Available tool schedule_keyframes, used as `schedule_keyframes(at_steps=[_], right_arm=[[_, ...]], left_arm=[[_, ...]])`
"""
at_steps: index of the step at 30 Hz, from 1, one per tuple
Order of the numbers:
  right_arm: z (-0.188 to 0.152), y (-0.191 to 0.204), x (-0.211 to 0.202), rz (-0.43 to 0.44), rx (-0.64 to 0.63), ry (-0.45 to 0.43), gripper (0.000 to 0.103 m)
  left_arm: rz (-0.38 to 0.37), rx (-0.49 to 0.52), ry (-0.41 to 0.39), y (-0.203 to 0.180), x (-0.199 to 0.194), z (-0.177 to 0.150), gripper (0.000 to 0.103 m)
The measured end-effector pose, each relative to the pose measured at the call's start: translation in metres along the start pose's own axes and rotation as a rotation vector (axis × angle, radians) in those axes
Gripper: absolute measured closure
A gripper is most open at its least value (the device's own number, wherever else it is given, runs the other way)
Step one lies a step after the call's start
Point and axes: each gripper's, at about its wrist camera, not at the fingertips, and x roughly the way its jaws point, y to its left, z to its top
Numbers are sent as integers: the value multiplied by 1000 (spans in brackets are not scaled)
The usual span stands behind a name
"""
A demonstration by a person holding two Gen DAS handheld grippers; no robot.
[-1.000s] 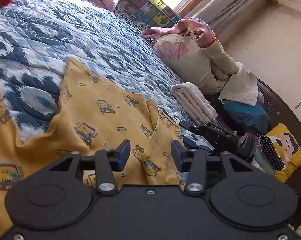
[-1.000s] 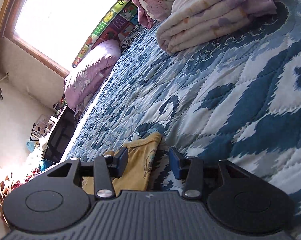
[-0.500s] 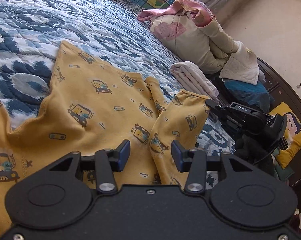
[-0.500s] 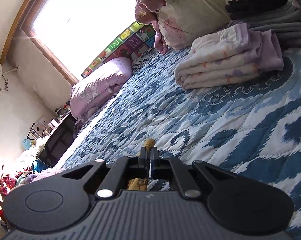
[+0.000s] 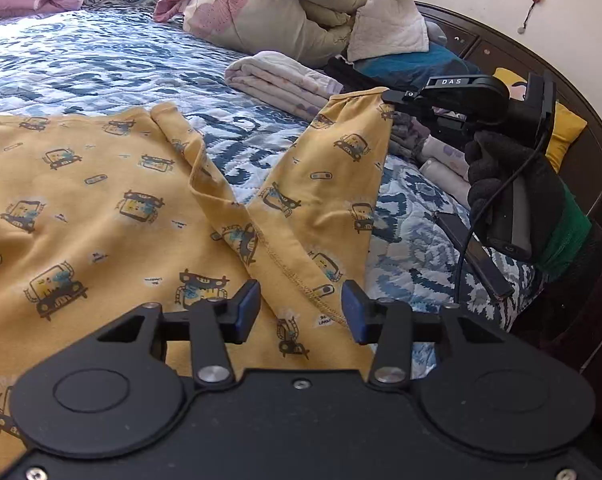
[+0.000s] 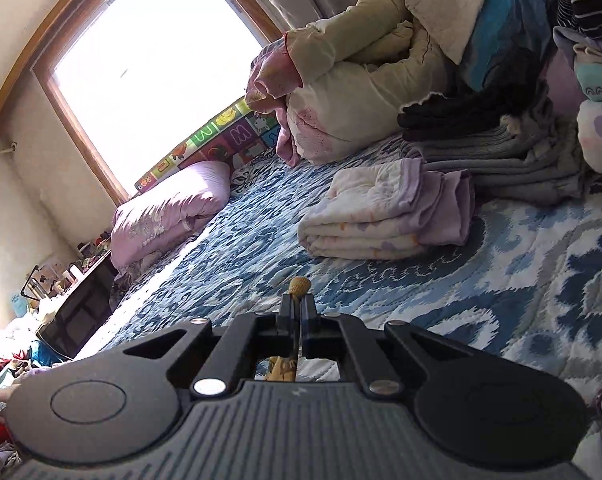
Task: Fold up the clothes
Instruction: 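Grasp the yellow garment's leg edge with the right tool and pull it straight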
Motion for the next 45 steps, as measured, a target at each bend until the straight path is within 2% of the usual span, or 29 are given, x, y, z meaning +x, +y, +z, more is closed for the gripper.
schedule_keyframes(at_steps=[7,12,17,26,31,35,38,39,40,45], right_arm=[[5,-22,-34,-77,10,-27,99],[4,-42,-59,-128,46,-51,99],[-5,-60,-69,-193,52,-37,99],[-11,-77,-64,-260,66,25,98],[-11,-80,-50,-301,20,87,97],[-11,-80,-45,-309,13,101,97],[-9,-82,-42,-301,24,106,97],[-9,-82,-41,-299,24,111,97],[-9,-82,-41,-296,20,115,97],[-4,-76,-56,-270,-1,81,97]], left_arm=[[-52,107,67,-20,10,-9,60],[-68,161,116,-29,18,-14,60],[-70,199,149,-33,19,-19,60],[-119,234,69,-43,9,-16,60],[-68,385,7,-74,15,-22,60],[72,577,36,-97,41,-38,61],[123,672,48,-104,51,-47,71],[132,693,48,-105,52,-49,89],[129,692,47,-105,51,-48,101],[6,591,96,-91,39,-36,102]])
